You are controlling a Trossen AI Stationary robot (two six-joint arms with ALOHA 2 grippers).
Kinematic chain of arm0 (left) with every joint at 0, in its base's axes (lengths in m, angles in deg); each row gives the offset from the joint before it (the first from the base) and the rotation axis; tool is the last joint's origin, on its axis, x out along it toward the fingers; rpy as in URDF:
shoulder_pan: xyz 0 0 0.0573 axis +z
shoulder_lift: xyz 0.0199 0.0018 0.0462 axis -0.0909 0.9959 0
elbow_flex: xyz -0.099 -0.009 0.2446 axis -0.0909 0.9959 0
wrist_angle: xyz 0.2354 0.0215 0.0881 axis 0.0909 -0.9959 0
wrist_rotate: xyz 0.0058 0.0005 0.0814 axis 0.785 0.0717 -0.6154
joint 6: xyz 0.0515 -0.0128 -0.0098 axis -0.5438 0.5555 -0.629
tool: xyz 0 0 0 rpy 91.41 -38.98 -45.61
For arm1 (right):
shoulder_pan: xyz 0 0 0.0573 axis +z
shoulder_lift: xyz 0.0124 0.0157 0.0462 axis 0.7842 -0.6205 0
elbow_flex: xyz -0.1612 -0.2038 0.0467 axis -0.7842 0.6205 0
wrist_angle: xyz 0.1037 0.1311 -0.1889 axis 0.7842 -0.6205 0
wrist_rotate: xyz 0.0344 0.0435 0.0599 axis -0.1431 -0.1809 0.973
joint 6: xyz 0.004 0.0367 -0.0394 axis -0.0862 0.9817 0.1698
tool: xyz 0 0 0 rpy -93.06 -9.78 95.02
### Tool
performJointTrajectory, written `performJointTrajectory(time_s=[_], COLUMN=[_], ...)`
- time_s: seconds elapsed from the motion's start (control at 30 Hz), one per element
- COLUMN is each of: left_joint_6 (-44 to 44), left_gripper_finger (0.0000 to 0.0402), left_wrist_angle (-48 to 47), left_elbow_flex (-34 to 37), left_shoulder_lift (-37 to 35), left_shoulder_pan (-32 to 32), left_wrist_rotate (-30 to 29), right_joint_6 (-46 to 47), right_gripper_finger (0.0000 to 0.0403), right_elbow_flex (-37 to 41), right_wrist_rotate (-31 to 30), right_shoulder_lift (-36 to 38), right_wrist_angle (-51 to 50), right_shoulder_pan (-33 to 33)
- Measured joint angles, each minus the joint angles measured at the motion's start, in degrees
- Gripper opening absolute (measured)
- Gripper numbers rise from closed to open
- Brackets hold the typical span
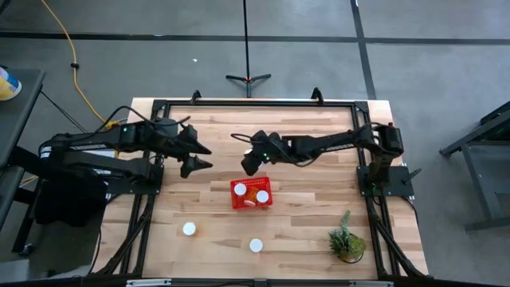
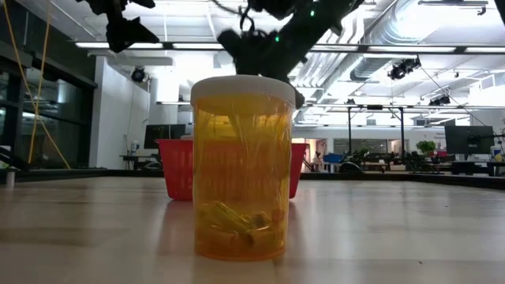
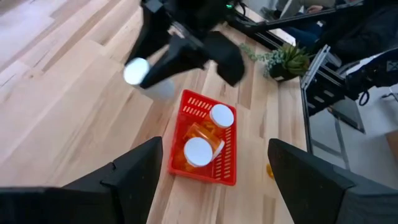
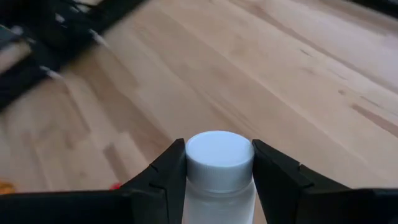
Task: Pick and place pill bottles into a basket
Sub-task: Put the white pill bottle into the red basket
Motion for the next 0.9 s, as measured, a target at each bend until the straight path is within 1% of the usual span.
performJointTrajectory(time_s=[0.17, 0.27, 0.33, 0.43, 0.6, 0.9], left_joint_6=[0.4, 0.9, 1.2, 1.5, 1.7, 1.7], left_gripper_finger=[0.0325, 0.0325, 0.0325, 0.0325, 0.0325, 0.0325], left_wrist_angle=[2.3, 3.7, 4.4, 4.2, 4.2, 4.2], left_elbow_flex=[0.0, 0.0, 0.0, 0.0, 0.0, 0.0], left_shoulder_lift=[0.2, 0.3, 0.2, 0.2, 0.2, 0.2], left_shoulder_pan=[-0.2, -0.2, -0.2, -0.2, -0.2, -0.2], left_wrist_rotate=[0.2, 0.1, 0.1, 0.1, 0.2, 1.5], right_joint_6=[-0.2, -1.4, -1.3, 0.3, 2.8, 8.1], right_gripper_finger=[0.0143, 0.0143, 0.0143, 0.0143, 0.0143, 0.0143], right_elbow_flex=[0.0, 0.0, 0.0, 0.0, 0.0, 0.0], right_wrist_rotate=[-1.9, -4.3, -6.2, -6.9, -10.1, -12.6], right_shoulder_lift=[0.2, 0.2, 0.2, 0.0, -0.9, -3.4], right_wrist_angle=[4.4, 6.2, 5.9, 5.2, 4.9, 3.3], right_shoulder_pan=[3.2, 5.3, 6.4, 8.0, 11.1, 14.4])
